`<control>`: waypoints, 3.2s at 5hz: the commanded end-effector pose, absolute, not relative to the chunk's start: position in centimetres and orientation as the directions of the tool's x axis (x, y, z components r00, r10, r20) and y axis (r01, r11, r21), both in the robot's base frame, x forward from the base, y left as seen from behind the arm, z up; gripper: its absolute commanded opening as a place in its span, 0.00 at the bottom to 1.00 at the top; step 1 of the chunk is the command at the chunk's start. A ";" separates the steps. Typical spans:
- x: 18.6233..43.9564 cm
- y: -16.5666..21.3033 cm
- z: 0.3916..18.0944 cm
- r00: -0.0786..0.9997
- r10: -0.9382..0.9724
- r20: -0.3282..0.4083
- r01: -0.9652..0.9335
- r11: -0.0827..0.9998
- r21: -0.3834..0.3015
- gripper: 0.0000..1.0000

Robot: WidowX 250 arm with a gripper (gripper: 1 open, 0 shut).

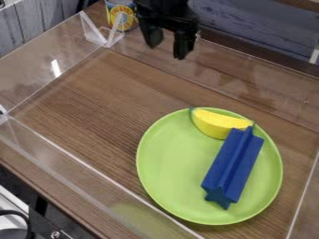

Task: Put the banana in the green plate

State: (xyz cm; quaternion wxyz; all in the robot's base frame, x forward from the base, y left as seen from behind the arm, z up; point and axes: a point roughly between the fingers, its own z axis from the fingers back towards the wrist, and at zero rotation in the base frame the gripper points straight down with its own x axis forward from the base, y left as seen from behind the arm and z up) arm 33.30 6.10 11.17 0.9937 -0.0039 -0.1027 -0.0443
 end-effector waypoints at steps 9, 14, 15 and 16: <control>33.8 6.4 13.1 0.964 -0.080 0.253 0.087 0.996 -0.016 1.00; 34.0 6.1 13.0 0.966 -0.091 0.242 0.099 0.995 -0.022 1.00; 34.2 6.1 13.1 0.965 -0.095 0.244 0.103 0.995 -0.021 1.00; 33.9 5.6 12.3 0.964 -0.151 0.221 0.161 0.986 -0.029 1.00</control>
